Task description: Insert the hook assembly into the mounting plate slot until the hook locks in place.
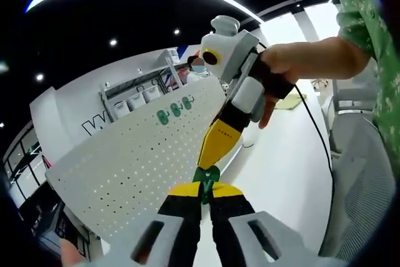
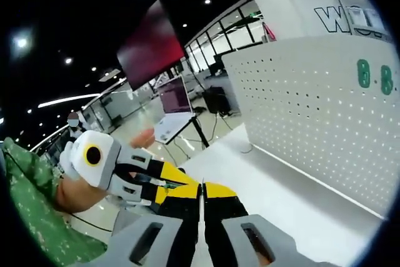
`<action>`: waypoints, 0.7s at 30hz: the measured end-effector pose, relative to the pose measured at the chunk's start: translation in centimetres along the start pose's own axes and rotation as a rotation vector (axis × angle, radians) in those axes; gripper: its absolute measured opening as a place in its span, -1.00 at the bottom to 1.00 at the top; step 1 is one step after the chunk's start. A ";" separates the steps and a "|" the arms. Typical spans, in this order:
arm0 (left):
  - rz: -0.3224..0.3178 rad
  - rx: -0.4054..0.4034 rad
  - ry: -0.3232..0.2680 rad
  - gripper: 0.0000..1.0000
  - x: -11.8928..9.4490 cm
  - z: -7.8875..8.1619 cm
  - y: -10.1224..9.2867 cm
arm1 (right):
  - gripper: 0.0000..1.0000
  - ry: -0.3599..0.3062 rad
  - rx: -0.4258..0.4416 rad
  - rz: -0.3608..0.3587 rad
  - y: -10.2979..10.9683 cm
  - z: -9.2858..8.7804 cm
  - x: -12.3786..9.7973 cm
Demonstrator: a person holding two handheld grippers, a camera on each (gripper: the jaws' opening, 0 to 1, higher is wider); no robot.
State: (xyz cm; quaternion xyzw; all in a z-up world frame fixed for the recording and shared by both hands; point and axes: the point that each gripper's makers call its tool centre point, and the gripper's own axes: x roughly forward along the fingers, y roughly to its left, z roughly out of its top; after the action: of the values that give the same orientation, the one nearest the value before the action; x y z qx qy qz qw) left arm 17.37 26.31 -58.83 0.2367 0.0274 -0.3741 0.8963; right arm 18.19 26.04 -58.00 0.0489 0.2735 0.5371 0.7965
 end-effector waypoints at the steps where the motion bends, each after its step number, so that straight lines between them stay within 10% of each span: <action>1: 0.000 0.002 0.001 -0.91 0.0 0.0 0.0 | -1.00 0.000 0.001 -0.004 0.0 0.0 0.0; 21: 0.002 0.005 0.004 -0.92 -0.2 0.1 -0.4 | -1.00 0.026 -0.081 -0.063 0.6 0.0 -0.2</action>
State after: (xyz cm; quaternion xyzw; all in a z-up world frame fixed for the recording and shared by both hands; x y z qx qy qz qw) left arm 16.93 26.21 -58.86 0.2396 0.0280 -0.3728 0.8960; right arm 17.62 26.08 -57.72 0.0008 0.2631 0.5232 0.8106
